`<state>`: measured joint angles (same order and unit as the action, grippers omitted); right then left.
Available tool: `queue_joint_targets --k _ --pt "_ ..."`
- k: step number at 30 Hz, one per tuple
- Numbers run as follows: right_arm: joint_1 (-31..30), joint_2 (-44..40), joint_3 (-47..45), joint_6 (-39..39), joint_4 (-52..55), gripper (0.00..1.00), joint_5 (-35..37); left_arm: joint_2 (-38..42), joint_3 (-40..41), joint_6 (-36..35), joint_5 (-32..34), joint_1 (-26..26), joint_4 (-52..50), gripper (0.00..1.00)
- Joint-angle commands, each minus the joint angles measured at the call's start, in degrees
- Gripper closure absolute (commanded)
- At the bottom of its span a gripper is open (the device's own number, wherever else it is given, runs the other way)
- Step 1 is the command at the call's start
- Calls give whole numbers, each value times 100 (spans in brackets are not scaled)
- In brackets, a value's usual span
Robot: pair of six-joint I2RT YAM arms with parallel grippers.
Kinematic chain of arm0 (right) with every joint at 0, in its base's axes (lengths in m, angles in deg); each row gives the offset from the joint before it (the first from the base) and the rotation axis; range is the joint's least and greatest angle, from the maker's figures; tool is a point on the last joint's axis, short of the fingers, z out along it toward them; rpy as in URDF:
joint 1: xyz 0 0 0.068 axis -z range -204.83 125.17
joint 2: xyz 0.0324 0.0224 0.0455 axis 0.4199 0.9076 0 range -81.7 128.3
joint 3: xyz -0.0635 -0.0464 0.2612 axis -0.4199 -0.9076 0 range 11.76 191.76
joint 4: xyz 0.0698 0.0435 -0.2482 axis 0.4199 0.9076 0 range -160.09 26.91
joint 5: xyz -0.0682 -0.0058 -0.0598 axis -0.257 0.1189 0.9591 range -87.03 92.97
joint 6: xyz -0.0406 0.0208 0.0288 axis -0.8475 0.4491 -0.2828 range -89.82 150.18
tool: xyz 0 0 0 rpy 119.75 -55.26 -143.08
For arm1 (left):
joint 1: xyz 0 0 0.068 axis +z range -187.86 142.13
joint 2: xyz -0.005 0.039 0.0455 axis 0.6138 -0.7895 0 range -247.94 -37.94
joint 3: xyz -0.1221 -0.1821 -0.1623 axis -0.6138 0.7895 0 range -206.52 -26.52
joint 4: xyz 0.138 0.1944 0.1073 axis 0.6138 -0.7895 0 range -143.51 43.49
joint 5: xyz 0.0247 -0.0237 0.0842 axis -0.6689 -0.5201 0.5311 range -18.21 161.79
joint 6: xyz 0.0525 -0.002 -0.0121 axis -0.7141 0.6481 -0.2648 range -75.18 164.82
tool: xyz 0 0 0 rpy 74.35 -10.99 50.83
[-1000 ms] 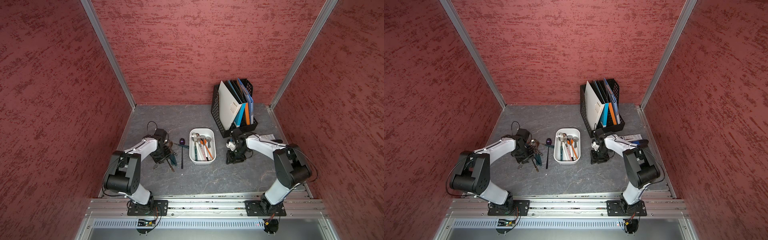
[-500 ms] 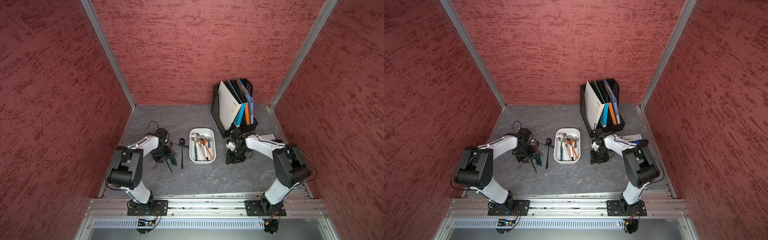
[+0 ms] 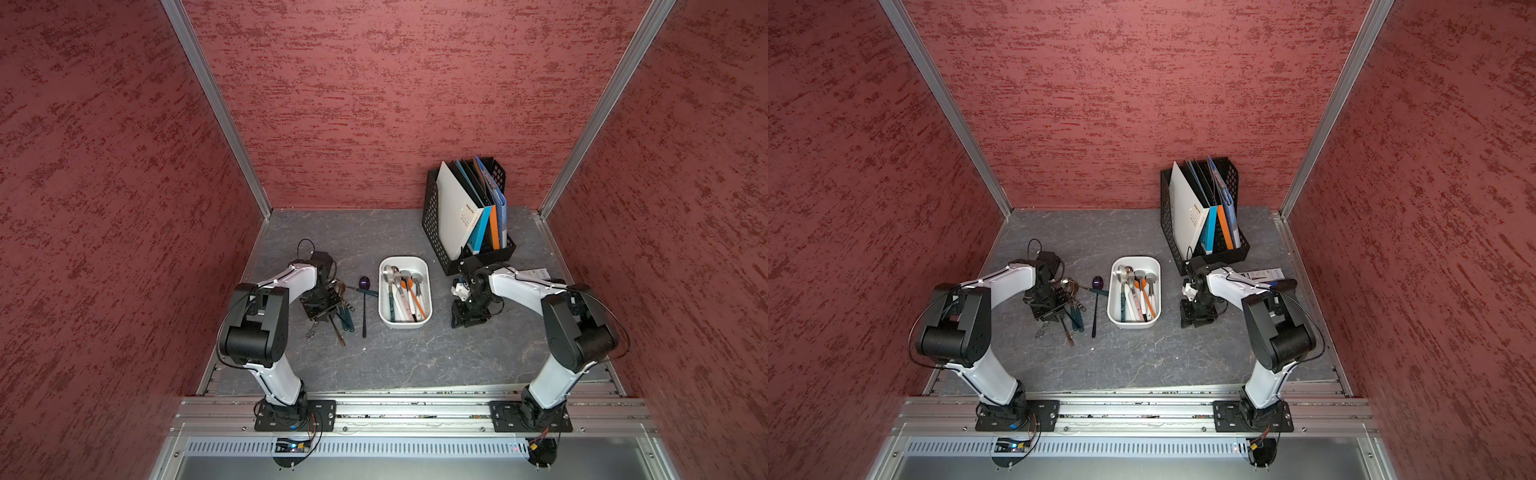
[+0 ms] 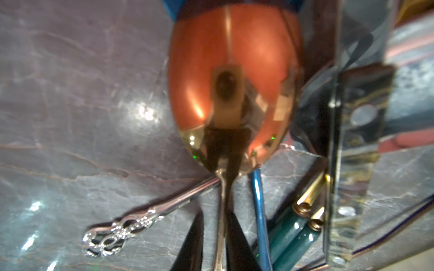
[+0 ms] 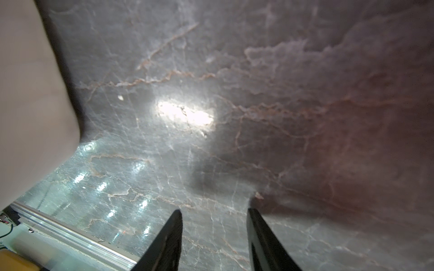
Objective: Put the spoon into the storage box
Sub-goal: Pick up the spoon from the center of the board.
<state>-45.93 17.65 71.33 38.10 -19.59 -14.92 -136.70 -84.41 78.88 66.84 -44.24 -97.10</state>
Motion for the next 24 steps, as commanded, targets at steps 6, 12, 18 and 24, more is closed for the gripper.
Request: queue_joint_targets --k 6,12,18,24 --pt "52 50 180 -11 38 53 -59 -293 120 -83 284 101 743 88" --pt "45 -80 169 41 61 53 -62 -122 268 -75 263 114 805 94" --pt "47 -279 143 117 74 53 -74 318 360 -89 235 102 688 98" --pt "46 -483 116 201 88 53 -76 943 595 -141 243 92 547 98"
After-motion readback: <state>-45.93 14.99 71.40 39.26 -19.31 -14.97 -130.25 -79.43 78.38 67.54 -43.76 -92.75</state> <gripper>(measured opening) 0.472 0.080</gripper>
